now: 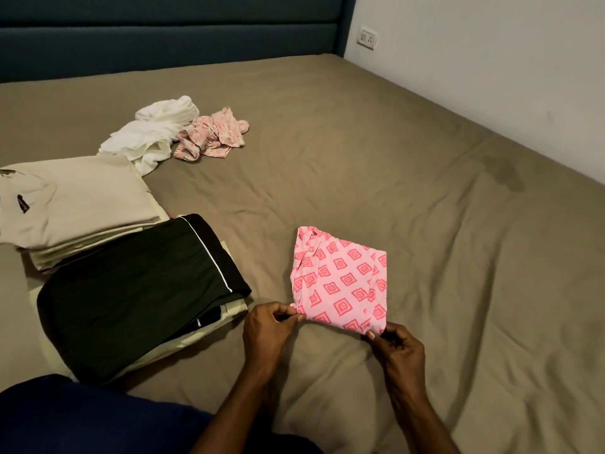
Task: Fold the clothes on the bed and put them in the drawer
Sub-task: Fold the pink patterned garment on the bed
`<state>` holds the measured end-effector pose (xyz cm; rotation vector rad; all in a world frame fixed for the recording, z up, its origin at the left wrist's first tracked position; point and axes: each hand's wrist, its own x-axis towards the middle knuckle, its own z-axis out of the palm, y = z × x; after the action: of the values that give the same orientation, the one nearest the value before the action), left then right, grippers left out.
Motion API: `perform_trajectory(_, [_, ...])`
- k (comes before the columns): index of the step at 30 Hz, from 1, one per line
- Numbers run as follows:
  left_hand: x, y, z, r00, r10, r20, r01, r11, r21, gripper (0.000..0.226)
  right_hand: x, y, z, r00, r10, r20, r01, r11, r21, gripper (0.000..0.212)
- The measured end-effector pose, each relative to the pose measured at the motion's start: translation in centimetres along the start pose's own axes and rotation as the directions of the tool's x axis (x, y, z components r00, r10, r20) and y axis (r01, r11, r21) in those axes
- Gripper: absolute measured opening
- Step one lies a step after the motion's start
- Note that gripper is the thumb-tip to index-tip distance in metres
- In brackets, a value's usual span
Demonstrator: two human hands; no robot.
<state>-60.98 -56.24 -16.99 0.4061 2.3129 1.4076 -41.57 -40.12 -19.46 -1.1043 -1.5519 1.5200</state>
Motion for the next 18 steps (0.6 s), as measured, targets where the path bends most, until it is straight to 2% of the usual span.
perform_trajectory(6, [-0.49,0.54,-0.37,1.000,-0.013,-0.016,0.013,1.000,0.021,0.024,0.17,0.40,-0.08,0.998,-0.054,-0.022,0.054,0.998,-0.013,0.012])
perform_trajectory(13, [-0.47,0.74,-0.29,1.000,-0.023,0.016,0.022,0.999,0.039,0.014,0.36,0.81,-0.11,0.998,-0.051,-0.023,0.051,0.999,-0.018,0.012])
perform_trajectory(18, [-0.78,0.84,0.06,0.999,-0.026,-0.031,0.027,0.998,0.052,0.006,0.27,0.73,-0.15,0.998,-0.067,-0.022,0.066,0.997,-0.042,0.012])
